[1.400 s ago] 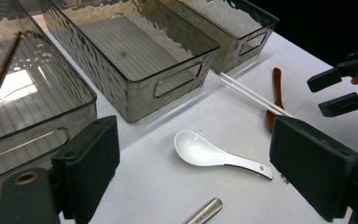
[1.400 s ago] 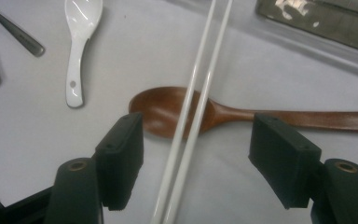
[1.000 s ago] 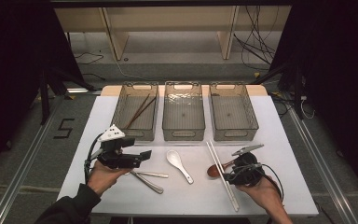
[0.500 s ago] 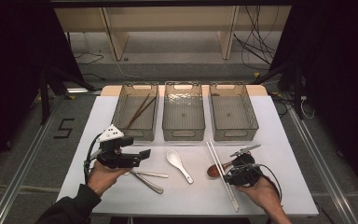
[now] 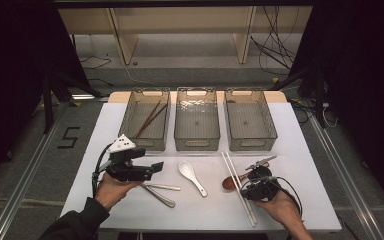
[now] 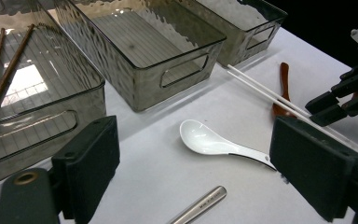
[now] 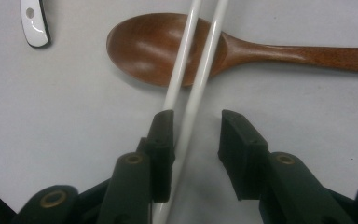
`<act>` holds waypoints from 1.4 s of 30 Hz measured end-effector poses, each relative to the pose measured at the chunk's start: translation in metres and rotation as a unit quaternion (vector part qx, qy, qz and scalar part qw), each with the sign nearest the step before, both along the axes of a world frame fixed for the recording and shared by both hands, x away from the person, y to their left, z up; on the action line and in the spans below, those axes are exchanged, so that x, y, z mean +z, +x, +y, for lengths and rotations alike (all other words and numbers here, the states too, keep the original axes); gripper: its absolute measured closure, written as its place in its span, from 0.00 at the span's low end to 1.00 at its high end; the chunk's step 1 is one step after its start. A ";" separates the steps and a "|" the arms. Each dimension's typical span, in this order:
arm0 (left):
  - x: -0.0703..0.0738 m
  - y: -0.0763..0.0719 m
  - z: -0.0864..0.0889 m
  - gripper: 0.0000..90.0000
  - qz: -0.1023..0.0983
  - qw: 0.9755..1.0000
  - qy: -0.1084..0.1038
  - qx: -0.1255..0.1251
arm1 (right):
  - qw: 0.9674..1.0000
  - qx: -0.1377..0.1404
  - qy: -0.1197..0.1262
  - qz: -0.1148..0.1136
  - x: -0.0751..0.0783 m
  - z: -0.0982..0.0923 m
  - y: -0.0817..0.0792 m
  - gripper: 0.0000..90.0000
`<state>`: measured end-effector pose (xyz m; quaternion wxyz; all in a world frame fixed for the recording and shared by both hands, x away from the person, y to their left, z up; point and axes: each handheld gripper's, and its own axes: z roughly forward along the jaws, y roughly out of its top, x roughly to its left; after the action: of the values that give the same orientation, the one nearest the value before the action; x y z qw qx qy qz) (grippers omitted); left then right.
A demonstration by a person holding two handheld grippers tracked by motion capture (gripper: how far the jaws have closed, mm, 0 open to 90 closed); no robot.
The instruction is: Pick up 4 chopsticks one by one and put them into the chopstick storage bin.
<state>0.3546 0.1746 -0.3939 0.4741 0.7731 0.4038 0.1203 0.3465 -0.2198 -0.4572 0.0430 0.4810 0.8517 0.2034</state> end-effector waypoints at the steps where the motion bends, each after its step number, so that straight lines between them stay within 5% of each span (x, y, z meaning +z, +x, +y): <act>1: 0.000 0.000 0.000 0.17 0.000 1.000 0.000 0.000 | 1.000 0.002 -0.002 0.001 0.000 0.000 0.000 0.75; 27: -0.001 -0.001 -0.004 0.17 0.002 1.000 0.004 -0.013 | 0.999 -0.025 0.007 0.020 -0.003 -0.008 0.007 0.94; 37: -0.003 0.001 -0.003 0.17 0.005 1.000 0.003 -0.011 | 0.999 -0.030 0.011 -0.006 0.004 -0.010 0.006 0.95; 42: -0.003 0.002 -0.003 0.17 0.007 1.000 -0.003 -0.010 | 0.999 -0.024 0.033 -0.024 0.014 -0.010 0.002 0.95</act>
<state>0.3563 0.1715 -0.3967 0.4748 0.7766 0.3995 0.1087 0.3483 -0.2294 -0.4431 0.0526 0.4972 0.8315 0.2423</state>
